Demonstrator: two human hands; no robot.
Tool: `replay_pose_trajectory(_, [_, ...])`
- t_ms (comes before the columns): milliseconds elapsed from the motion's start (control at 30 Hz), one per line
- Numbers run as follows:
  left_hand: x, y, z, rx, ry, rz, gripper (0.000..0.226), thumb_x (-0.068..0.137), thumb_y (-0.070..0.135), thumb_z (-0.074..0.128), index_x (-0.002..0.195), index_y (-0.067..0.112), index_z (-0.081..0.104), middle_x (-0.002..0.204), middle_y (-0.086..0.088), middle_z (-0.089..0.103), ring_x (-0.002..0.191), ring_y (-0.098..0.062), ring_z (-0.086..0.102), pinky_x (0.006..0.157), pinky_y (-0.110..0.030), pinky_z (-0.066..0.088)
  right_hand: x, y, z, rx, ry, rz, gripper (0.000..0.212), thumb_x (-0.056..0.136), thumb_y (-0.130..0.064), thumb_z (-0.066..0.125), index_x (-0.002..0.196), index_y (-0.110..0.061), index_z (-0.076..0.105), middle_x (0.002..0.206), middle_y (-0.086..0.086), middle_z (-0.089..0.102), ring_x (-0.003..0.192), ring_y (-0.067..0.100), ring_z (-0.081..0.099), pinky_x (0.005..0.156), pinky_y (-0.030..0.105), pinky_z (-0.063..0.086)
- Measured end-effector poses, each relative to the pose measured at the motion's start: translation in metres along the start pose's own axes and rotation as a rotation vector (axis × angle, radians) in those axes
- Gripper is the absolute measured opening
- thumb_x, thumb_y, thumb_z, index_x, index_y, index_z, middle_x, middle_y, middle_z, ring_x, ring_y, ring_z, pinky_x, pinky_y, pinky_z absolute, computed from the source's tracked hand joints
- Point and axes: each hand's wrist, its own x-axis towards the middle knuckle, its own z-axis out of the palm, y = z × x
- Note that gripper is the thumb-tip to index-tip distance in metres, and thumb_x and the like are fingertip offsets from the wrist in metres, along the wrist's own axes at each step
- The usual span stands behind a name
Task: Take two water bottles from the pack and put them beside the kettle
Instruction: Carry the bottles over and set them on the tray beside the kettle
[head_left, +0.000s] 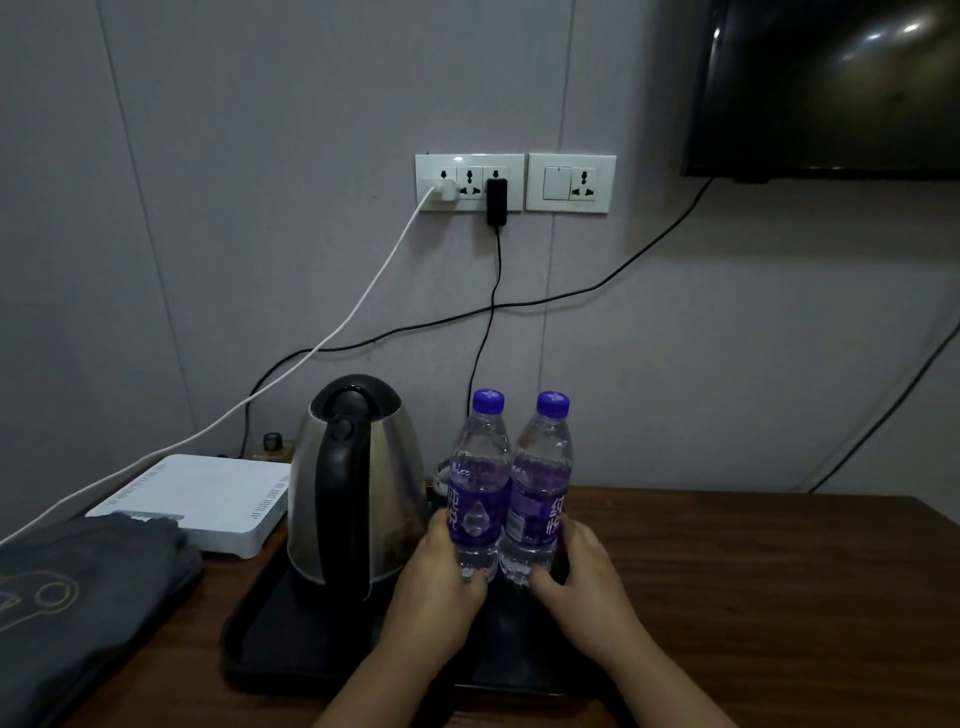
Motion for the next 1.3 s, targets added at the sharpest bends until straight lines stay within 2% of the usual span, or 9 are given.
replay_pose_trajectory(67, [0.0, -0.002, -0.001, 0.007, -0.01, -0.018, 0.058, 0.086, 0.017, 0.069, 0.136, 0.031, 0.042, 0.111, 0.004, 0.072, 0.1, -0.017, 0.069, 0.085, -0.038, 0.056, 0.0, 0.001, -0.001, 0.003, -0.009, 0.03, 0.058, 0.086, -0.046, 0.064, 0.138, -0.054, 0.041, 0.127, -0.022, 0.054, 0.125, 0.003, 0.047, 0.102, 0.032, 0.043])
replay_pose_trajectory(133, [0.0, -0.003, -0.001, 0.027, 0.01, -0.027, 0.058, 0.088, 0.017, 0.07, 0.138, 0.03, 0.042, 0.113, 0.004, 0.073, 0.101, -0.017, 0.07, 0.084, -0.034, 0.055, -0.001, 0.0, -0.001, -0.003, 0.008, 0.056, 0.062, 0.089, -0.041, 0.067, 0.145, -0.043, 0.04, 0.128, -0.019, 0.054, 0.126, 0.005, 0.047, 0.103, 0.031, 0.043])
replay_pose_trajectory(300, [0.003, -0.005, 0.0, 0.05, 0.08, -0.04, 0.044, 0.081, 0.026, 0.082, 0.119, 0.028, 0.059, 0.106, 0.006, 0.076, 0.099, -0.014, 0.072, 0.083, -0.029, 0.056, 0.0, -0.007, 0.0, -0.011, 0.057, 0.091, 0.077, 0.08, -0.043, 0.079, 0.146, -0.034, 0.041, 0.136, -0.016, 0.049, 0.129, 0.007, 0.046, 0.106, 0.034, 0.043])
replay_pose_trajectory(400, [0.004, -0.004, 0.0, 0.08, 0.111, -0.061, 0.038, 0.079, 0.03, 0.084, 0.111, 0.025, 0.064, 0.104, 0.004, 0.077, 0.099, -0.017, 0.072, 0.082, -0.029, 0.056, 0.001, -0.008, 0.0, -0.018, 0.079, 0.079, 0.078, 0.077, -0.043, 0.082, 0.144, -0.03, 0.046, 0.125, -0.015, 0.052, 0.12, 0.008, 0.052, 0.098, 0.029, 0.045])
replay_pose_trajectory(533, [0.004, -0.004, 0.002, 0.084, 0.133, -0.069, 0.041, 0.078, 0.033, 0.085, 0.11, 0.023, 0.062, 0.104, 0.001, 0.078, 0.099, -0.02, 0.073, 0.078, -0.029, 0.053, -0.001, -0.007, -0.001, -0.02, 0.09, 0.055, 0.072, 0.079, -0.044, 0.08, 0.142, -0.035, 0.048, 0.116, -0.019, 0.052, 0.108, 0.002, 0.051, 0.089, 0.023, 0.042])
replay_pose_trajectory(667, [0.005, -0.003, 0.002, 0.11, 0.129, -0.089, 0.043, 0.079, 0.035, 0.084, 0.107, 0.021, 0.054, 0.103, -0.003, 0.078, 0.099, -0.025, 0.073, 0.079, -0.034, 0.053, -0.002, -0.009, -0.002, -0.022, 0.09, 0.041, 0.068, 0.081, -0.041, 0.079, 0.143, -0.038, 0.049, 0.117, -0.019, 0.054, 0.114, 0.005, 0.054, 0.095, 0.029, 0.045])
replay_pose_trajectory(800, [0.005, -0.003, 0.002, 0.112, 0.13, -0.063, 0.041, 0.079, 0.034, 0.084, 0.111, 0.022, 0.06, 0.104, -0.002, 0.078, 0.1, -0.024, 0.073, 0.078, -0.029, 0.051, -0.003, -0.009, -0.003, -0.041, 0.098, 0.011, 0.064, 0.082, -0.039, 0.079, 0.139, -0.038, 0.051, 0.114, -0.02, 0.055, 0.113, 0.006, 0.056, 0.093, 0.029, 0.046])
replay_pose_trajectory(933, [0.004, -0.002, 0.003, 0.113, 0.133, -0.044, 0.039, 0.078, 0.032, 0.084, 0.11, 0.021, 0.065, 0.103, -0.002, 0.078, 0.099, -0.024, 0.073, 0.078, -0.029, 0.052, -0.002, -0.007, -0.002, -0.044, 0.099, 0.01, 0.065, 0.081, -0.041, 0.079, 0.14, -0.038, 0.051, 0.12, -0.018, 0.058, 0.114, 0.005, 0.055, 0.096, 0.03, 0.047])
replay_pose_trajectory(1300, [0.003, -0.002, 0.004, 0.117, 0.142, -0.06, 0.038, 0.077, 0.037, 0.084, 0.104, 0.023, 0.062, 0.1, 0.001, 0.078, 0.095, -0.021, 0.073, 0.075, -0.031, 0.054, 0.002, -0.002, 0.001, -0.082, 0.093, 0.027, 0.067, 0.081, -0.047, 0.076, 0.14, -0.044, 0.046, 0.114, -0.027, 0.05, 0.108, -0.003, 0.05, 0.09, 0.022, 0.043])
